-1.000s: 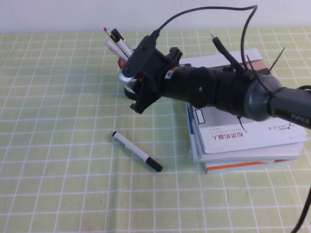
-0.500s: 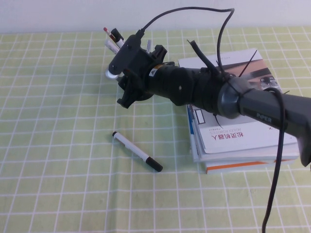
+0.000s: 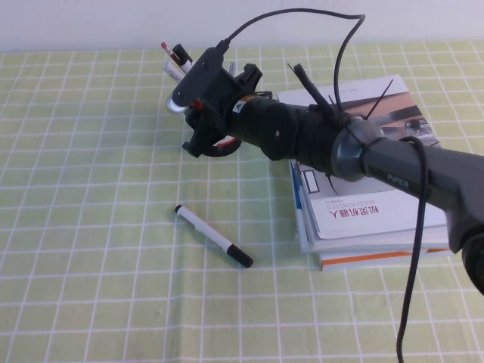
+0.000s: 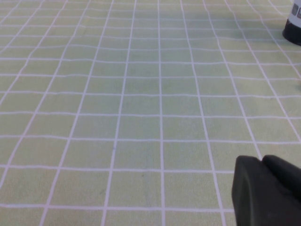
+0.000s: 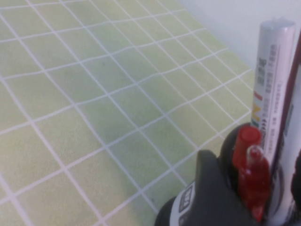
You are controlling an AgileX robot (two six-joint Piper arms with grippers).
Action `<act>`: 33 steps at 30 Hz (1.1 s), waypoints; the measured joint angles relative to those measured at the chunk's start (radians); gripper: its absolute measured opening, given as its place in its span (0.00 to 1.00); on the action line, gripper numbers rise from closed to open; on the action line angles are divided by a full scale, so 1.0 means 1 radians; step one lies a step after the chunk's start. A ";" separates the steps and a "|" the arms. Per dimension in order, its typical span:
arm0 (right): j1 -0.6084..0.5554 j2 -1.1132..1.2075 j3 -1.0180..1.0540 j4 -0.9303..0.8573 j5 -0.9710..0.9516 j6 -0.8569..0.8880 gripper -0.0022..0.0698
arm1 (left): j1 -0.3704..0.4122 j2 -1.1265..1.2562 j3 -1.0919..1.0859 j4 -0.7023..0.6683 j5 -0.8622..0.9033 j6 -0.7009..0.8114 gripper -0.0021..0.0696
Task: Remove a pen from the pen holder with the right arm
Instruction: 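Take a marker out of the pen holder and lay it on the table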
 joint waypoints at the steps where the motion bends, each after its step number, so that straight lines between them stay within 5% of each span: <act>1: -0.001 0.006 -0.004 0.002 0.000 0.000 0.46 | 0.000 0.000 0.000 0.000 0.000 0.000 0.02; 33: -0.005 0.058 -0.015 0.051 -0.081 0.000 0.43 | 0.000 0.000 0.000 0.000 0.000 0.000 0.02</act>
